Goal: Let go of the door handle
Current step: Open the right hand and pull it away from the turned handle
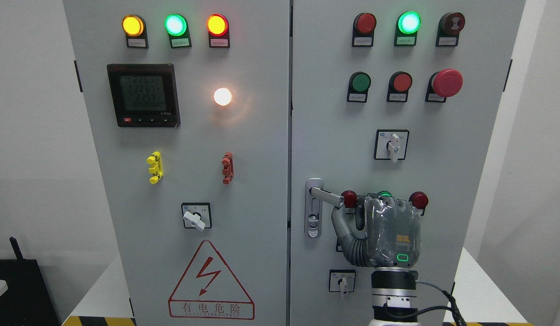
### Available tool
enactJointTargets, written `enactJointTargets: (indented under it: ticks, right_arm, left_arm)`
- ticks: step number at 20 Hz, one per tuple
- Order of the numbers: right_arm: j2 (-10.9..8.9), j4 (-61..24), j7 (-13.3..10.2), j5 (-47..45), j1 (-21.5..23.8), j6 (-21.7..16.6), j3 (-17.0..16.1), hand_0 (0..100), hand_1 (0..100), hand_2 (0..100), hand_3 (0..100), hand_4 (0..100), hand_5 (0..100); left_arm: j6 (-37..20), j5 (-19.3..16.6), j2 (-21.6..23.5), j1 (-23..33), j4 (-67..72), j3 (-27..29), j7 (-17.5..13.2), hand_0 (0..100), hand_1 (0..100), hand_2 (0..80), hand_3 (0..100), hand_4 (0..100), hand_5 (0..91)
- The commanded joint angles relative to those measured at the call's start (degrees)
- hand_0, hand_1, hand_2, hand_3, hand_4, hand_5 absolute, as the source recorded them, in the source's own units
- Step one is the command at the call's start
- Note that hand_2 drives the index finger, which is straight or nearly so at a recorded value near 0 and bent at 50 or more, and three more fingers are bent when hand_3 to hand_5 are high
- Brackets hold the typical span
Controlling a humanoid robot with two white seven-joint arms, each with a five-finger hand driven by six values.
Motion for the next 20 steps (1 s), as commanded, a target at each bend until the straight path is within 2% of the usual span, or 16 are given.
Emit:
enactJointTargets:
  ticks: [1, 4, 6, 9, 12, 13, 14, 15, 17, 19, 20]
  right_arm:
    - [0.13, -0.16, -0.65, -0.09, 1.53, -0.14, 0.3, 57, 34, 100, 100, 100, 97]
    - [0.04, -1.21, -0.83, -0.09, 2.4, -0.4, 0.48, 58, 35, 100, 100, 100, 97]
    - [0.04, -2.17, -1.88, -0.18, 3.81, -0.93, 0.48, 59, 35, 100, 100, 100, 97]
    - [-0.13, -4.98, -3.46, -0.18, 6.09, -4.0, -0.22, 62, 35, 100, 100, 100, 97]
    - [-0.22, -8.93, -3.9, -0.27, 9.17, -5.5, -1.27, 62, 33, 100, 100, 100, 97]
    - [-0.13, -10.16, -4.51, -0.44, 9.79, -6.02, -1.8, 62, 31, 97, 100, 100, 96]
    - [-0.13, -11.13, -5.13, -0.53, 10.31, -6.81, -2.15, 61, 30, 87, 100, 99, 95]
    - [0.04, -12.1, -5.66, -0.62, 10.49, -7.78, -2.68, 61, 29, 82, 100, 96, 95]
    - [0.04, -13.68, -6.54, -0.62, 10.93, -10.32, -3.91, 59, 29, 65, 100, 88, 90]
    - [0.22, -14.13, -6.63, -0.71, 11.2, -12.79, -4.88, 57, 30, 45, 79, 70, 72]
    - [0.22, -14.13, -6.54, -0.71, 11.29, -13.32, -5.14, 57, 31, 40, 72, 64, 67]
  left_arm:
    - [-0.02, 0.02, 0.0, 0.0, -0.88, -0.7, -0.05, 12, 39, 0.0, 0, 0, 0.0]
    - [-0.02, -0.07, 0.0, 0.0, -0.88, -0.7, -0.05, 12, 39, 0.0, 0, 0, 0.0]
    - [-0.02, -0.07, 0.0, 0.0, -0.88, -0.7, -0.05, 12, 39, 0.0, 0, 0, 0.0]
    - [-0.02, 0.02, 0.0, 0.0, -0.88, -0.7, -0.05, 12, 39, 0.0, 0, 0, 0.0]
    - [-0.02, 0.02, 0.0, 0.0, -0.88, -0.7, -0.05, 12, 39, 0.0, 0, 0, 0.0]
    - [-0.02, 0.02, 0.0, 0.0, -0.88, -0.7, 0.04, 12, 39, 0.0, 0, 0, 0.0]
    - [-0.02, 0.02, 0.0, 0.0, -0.88, -0.7, -0.05, 12, 39, 0.0, 0, 0, 0.0]
    - [-0.02, 0.02, 0.0, 0.0, -0.88, -0.7, -0.05, 12, 39, 0.0, 0, 0, 0.0]
    - [-0.02, 0.02, 0.0, 0.0, -0.88, -0.7, -0.05, 12, 39, 0.0, 0, 0, 0.0]
    - [-0.02, -0.07, 0.0, 0.0, -0.88, -0.7, 0.04, 12, 39, 0.0, 0, 0, 0.0]
    - [-0.02, 0.01, 0.0, 0.0, -0.88, -0.7, -0.05, 12, 39, 0.0, 0, 0, 0.0]
